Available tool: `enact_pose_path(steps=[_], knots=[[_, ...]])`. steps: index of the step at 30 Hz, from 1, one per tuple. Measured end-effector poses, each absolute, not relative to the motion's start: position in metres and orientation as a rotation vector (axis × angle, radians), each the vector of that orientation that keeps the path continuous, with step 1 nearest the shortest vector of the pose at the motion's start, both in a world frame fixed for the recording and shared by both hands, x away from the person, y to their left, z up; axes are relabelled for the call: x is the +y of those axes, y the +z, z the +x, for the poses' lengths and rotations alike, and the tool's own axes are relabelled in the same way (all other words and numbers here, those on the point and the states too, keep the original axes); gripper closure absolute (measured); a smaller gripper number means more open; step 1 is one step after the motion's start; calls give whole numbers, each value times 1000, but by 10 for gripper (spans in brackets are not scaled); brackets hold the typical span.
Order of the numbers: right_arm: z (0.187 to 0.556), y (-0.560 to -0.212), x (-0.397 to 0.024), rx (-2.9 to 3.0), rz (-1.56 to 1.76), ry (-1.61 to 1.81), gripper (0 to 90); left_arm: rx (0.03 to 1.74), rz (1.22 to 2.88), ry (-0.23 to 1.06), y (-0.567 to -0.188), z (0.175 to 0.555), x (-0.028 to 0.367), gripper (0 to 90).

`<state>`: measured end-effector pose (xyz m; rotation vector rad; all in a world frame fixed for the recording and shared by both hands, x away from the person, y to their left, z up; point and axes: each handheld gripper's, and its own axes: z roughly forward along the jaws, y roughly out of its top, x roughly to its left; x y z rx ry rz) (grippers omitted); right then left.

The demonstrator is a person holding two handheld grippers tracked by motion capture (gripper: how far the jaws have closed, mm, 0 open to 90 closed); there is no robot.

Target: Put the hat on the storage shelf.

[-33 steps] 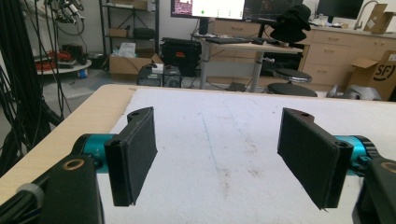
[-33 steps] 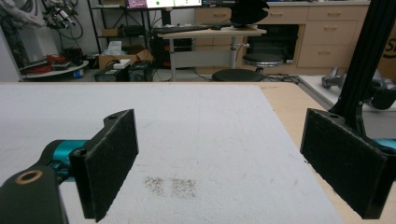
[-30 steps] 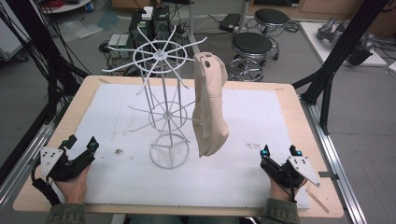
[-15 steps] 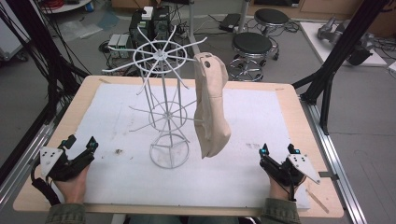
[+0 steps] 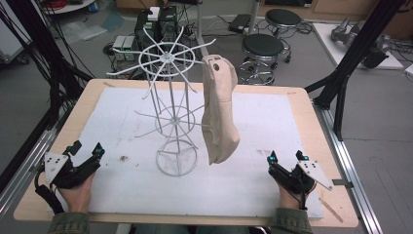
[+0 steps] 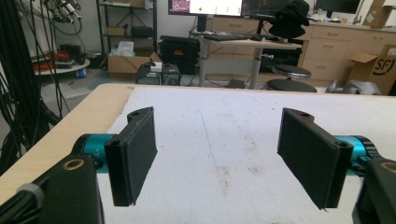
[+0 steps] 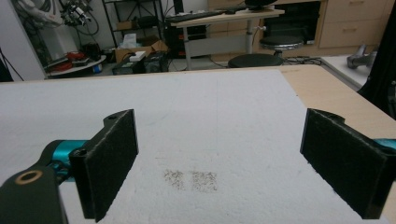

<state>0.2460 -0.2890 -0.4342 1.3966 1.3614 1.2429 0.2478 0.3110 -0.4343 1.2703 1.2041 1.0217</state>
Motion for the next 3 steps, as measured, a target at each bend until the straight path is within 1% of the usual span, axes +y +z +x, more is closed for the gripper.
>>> enact_pose_path(steps=[3], knots=[[246, -434, -288, 1374, 1393, 1239, 102, 1207, 1268, 1021, -434, 248, 311, 281]])
